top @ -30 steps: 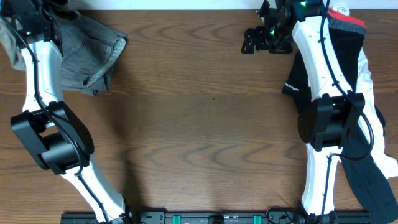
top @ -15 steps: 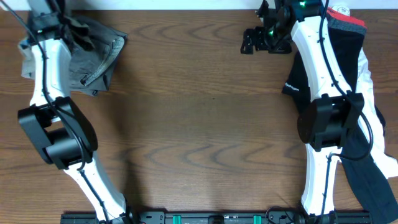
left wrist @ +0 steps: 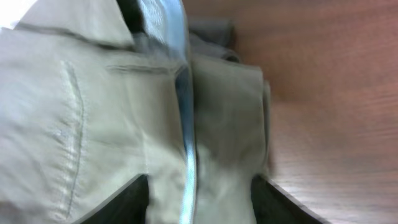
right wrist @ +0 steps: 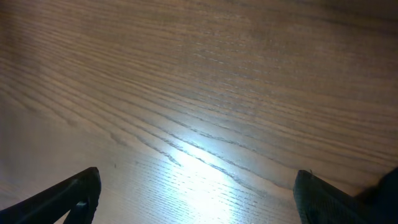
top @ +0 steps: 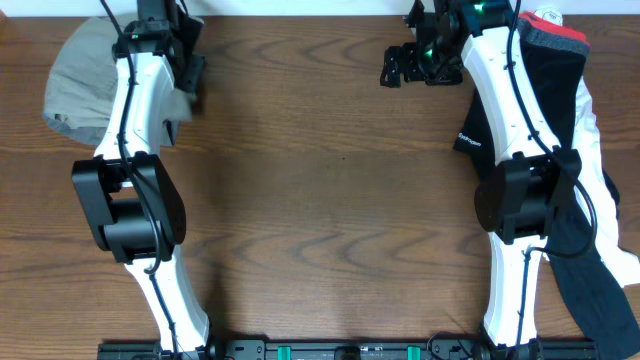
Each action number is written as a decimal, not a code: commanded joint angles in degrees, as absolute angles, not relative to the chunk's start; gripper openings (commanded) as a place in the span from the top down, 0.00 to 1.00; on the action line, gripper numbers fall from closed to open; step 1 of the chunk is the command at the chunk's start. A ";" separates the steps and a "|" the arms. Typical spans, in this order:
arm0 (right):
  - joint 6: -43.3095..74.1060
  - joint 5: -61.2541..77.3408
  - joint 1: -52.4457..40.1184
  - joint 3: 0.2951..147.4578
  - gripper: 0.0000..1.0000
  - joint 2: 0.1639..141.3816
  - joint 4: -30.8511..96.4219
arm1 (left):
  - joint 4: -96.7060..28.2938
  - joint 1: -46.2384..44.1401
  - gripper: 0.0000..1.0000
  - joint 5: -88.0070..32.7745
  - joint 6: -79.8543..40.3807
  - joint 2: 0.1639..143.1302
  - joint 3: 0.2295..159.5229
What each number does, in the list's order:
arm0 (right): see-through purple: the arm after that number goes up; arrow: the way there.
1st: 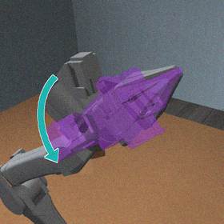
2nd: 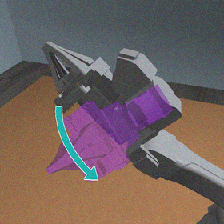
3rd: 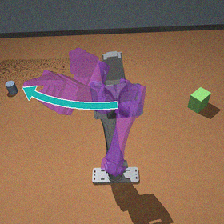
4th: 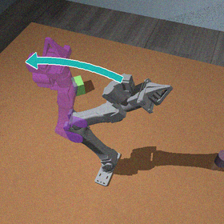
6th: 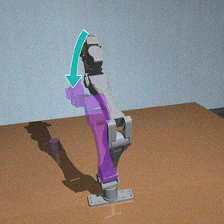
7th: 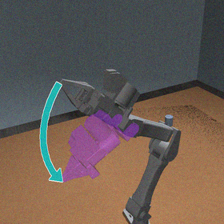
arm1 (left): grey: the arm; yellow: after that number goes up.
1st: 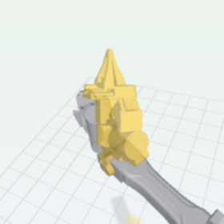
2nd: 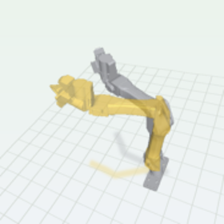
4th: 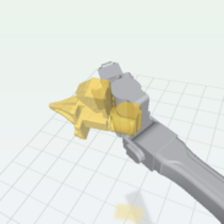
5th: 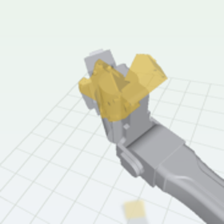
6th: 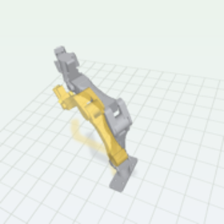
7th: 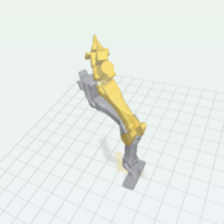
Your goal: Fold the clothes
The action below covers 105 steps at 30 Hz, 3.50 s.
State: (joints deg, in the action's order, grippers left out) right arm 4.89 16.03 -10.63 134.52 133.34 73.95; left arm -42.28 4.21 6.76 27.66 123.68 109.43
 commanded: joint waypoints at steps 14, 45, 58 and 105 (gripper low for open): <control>3.53 16.05 -11.18 135.15 0.03 132.29 72.86 | -33.34 5.17 0.39 5.98 11.35 120.20 109.75; 2.55 13.74 -11.33 130.23 0.02 132.33 68.27 | -24.01 18.41 0.58 11.84 -7.81 141.73 108.86; 2.44 13.96 -11.20 131.83 0.01 131.83 62.06 | -24.64 17.50 0.28 10.96 -7.79 127.85 108.90; -3.97 5.74 -10.26 125.21 0.01 89.97 51.48 | -34.79 15.18 0.02 10.96 -7.79 101.95 108.86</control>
